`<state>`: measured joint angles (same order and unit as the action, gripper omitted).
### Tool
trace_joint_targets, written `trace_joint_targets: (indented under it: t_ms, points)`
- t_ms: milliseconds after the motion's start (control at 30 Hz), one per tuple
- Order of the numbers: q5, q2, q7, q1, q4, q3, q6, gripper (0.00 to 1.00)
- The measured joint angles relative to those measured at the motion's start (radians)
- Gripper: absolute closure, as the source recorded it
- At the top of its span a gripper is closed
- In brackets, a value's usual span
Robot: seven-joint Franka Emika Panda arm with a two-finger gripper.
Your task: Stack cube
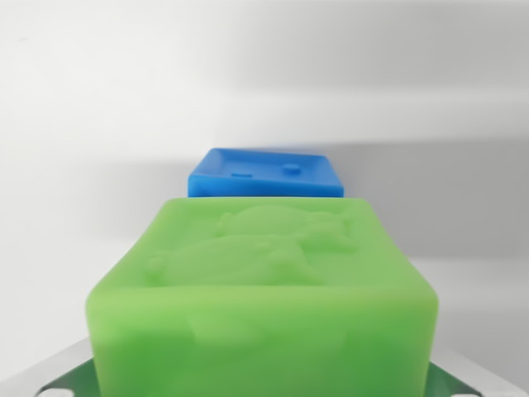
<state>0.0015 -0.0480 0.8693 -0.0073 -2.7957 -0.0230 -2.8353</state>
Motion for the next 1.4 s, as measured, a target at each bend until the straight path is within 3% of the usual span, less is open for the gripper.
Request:
trace_joint_targets:
  t_ms: [567, 600, 1400]
  points:
    - [-0.008, -0.093, 0.007, 0.000, 0.009, 0.002, -0.087, 1.00]
    - [-0.008, -0.094, 0.007, 0.000, 0.009, 0.002, -0.088, 0.00]
    - [-0.009, -0.094, 0.007, 0.000, 0.010, 0.002, -0.089, 0.00]
